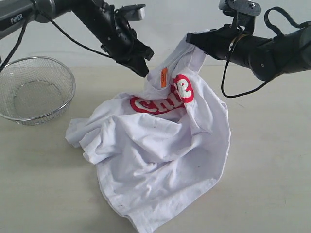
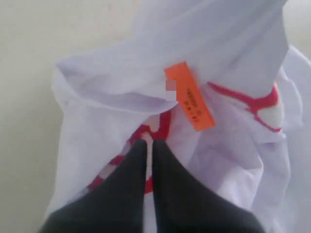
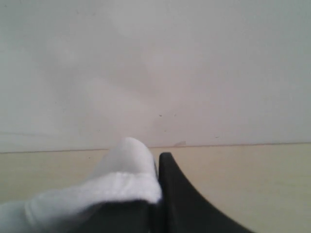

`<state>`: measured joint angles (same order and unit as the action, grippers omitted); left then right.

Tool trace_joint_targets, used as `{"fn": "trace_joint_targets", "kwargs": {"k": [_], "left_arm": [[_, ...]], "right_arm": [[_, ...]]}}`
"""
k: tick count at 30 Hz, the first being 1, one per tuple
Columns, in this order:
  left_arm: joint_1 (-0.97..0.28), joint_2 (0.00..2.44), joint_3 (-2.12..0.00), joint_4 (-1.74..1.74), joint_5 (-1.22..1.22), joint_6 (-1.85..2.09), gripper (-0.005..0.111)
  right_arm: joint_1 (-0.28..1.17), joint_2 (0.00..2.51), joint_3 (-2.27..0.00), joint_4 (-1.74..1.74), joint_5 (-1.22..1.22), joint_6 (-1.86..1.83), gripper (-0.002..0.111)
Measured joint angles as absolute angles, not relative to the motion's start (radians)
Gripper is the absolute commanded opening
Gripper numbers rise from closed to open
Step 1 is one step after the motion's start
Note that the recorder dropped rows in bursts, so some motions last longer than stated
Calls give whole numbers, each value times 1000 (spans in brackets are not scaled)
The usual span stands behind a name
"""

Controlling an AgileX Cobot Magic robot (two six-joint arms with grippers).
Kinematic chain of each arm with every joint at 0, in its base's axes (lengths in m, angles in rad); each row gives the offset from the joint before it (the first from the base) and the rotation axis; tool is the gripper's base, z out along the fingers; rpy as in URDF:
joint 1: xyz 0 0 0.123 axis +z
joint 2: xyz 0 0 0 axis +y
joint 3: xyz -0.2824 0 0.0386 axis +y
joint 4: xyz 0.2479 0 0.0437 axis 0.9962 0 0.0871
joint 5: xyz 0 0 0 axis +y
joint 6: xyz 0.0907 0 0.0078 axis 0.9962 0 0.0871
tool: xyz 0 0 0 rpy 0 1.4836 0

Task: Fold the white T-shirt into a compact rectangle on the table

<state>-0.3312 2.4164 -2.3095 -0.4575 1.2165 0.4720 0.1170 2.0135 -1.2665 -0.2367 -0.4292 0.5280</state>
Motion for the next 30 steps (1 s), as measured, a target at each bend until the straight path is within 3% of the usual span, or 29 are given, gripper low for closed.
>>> {"fn": "trace_joint_targets", "kwargs": {"k": [14, 27, 30], "left_arm": [[-361, 2509, -2230, -380, 1221, 464, 4], [-361, 2557, -2230, -247, 989, 388, 4], [-357, 2557, -2231, -247, 948, 371, 4]], "right_arm": [[117, 2014, -1312, -253, -395, 551, 0], [117, 2014, -1312, -297, -275, 502, 0], [117, 2014, -1312, -299, -252, 459, 8]]}}
